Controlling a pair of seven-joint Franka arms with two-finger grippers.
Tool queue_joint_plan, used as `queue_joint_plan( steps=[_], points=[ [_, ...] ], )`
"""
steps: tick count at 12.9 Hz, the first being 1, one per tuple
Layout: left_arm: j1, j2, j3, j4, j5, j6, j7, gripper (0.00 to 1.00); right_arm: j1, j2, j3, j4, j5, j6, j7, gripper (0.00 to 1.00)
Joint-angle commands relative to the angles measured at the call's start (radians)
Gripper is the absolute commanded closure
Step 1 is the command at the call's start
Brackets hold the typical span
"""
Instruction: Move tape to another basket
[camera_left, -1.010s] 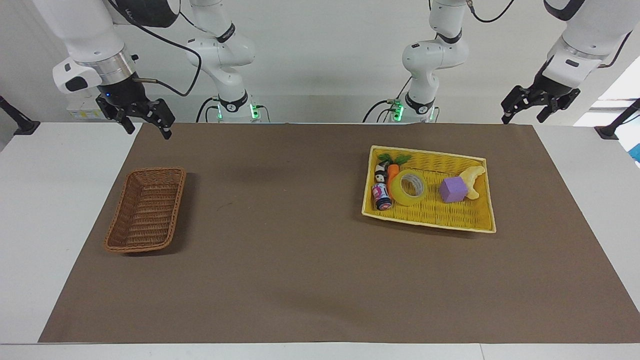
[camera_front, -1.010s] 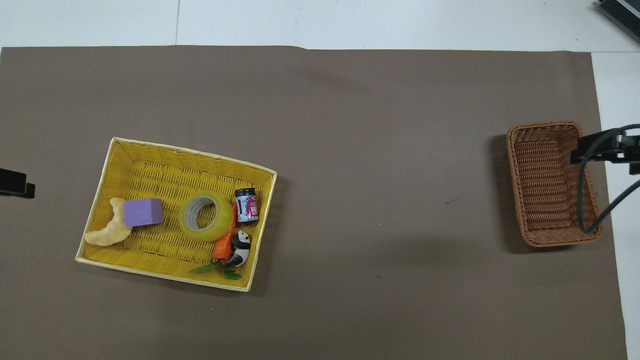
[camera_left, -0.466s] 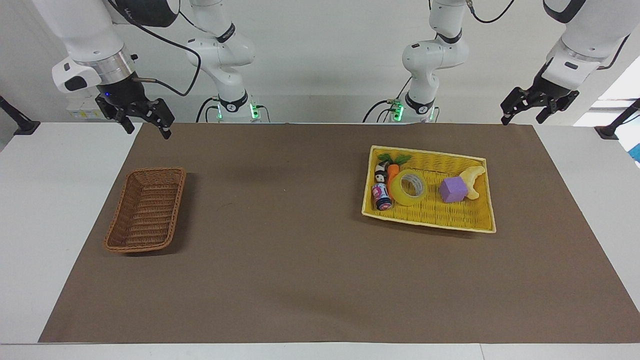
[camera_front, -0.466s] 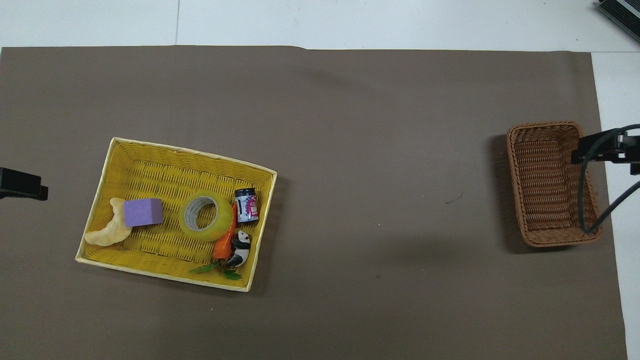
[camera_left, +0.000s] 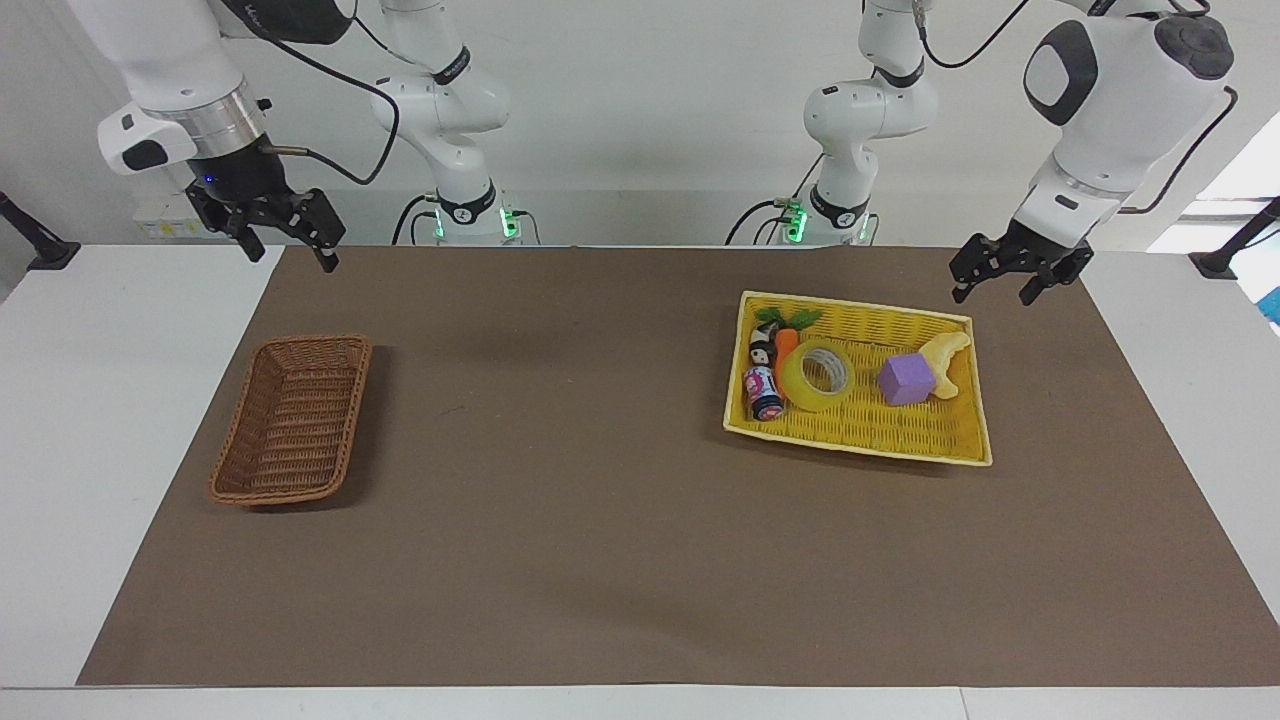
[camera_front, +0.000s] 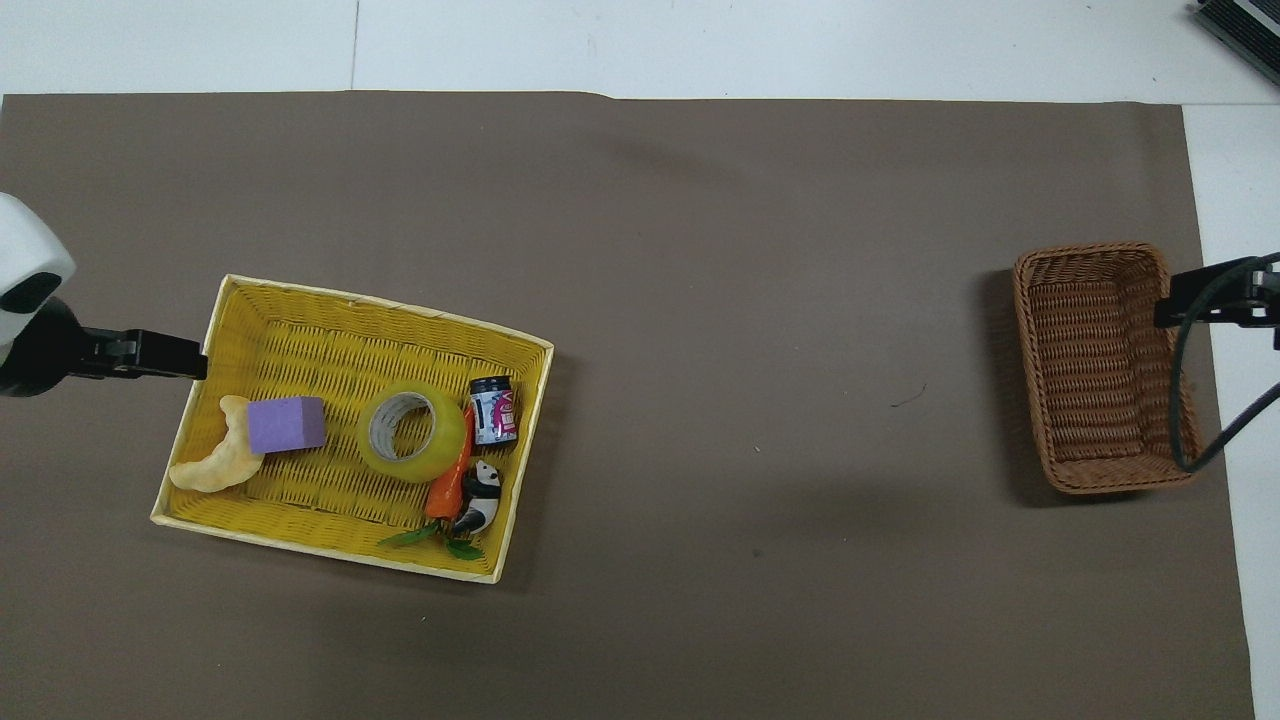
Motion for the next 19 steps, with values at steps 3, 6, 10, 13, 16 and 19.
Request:
queue_joint_plan(
  steps=[3,6,10,13,16,19],
  points=[
    [-0.081,-0.001,0.013,-0.144,-0.066,0.198,0.04,0.0,-0.035,-0.014,0.038,-0.016,0.001,0.002,-0.028,0.0],
    [-0.124,-0.003,0.013,-0.267,-0.069,0.317,0.04,0.0,-0.025,-0.012,0.038,-0.02,0.001,0.001,-0.028,0.0],
    [-0.187,0.01,0.013,-0.452,-0.069,0.542,0.039,0.0,-0.022,-0.055,0.038,-0.086,0.004,0.006,-0.015,0.0],
    [-0.23,0.07,0.013,-0.519,-0.069,0.664,0.016,0.0,-0.022,-0.055,0.038,-0.086,0.004,0.003,-0.013,0.0],
    [-0.261,0.093,0.014,-0.573,-0.069,0.765,-0.039,0.96,-0.022,-0.054,0.039,-0.085,0.003,0.012,-0.018,0.0],
    [-0.249,0.102,0.017,-0.559,-0.069,0.766,-0.029,1.0,-0.02,-0.054,0.039,-0.085,0.001,0.03,-0.018,0.0]
  ],
)
